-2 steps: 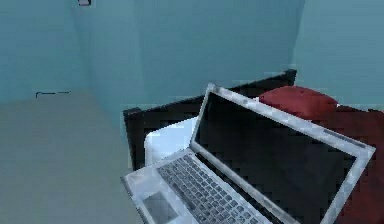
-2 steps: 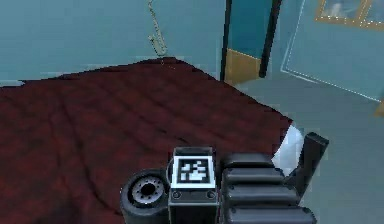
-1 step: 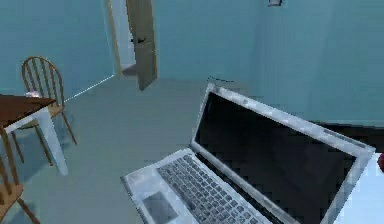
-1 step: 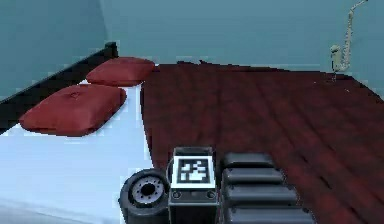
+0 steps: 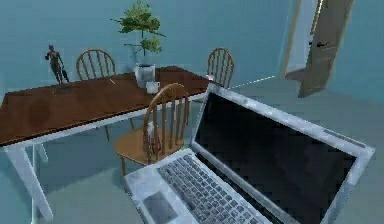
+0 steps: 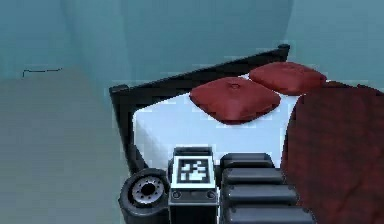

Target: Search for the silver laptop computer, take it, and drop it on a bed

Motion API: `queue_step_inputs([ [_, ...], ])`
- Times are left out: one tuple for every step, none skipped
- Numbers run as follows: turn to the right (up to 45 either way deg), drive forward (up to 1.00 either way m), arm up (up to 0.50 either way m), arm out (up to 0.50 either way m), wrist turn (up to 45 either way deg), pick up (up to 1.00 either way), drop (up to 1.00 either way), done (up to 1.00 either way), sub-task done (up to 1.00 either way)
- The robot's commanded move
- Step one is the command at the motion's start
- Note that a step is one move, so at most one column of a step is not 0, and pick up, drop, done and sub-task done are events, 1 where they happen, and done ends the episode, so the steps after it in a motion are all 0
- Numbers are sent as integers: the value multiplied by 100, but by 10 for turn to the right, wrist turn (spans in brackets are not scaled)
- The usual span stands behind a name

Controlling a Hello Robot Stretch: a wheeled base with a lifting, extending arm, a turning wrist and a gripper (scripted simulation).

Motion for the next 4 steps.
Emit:
queue_step_inputs([
  [-180,0,0,0,0,0,0,0,0],
  [450,0,0,0,0,0,0,0,0],
  [450,0,0,0,0,0,0,0,0],
  [450,0,0,0,0,0,0,0,0],
])
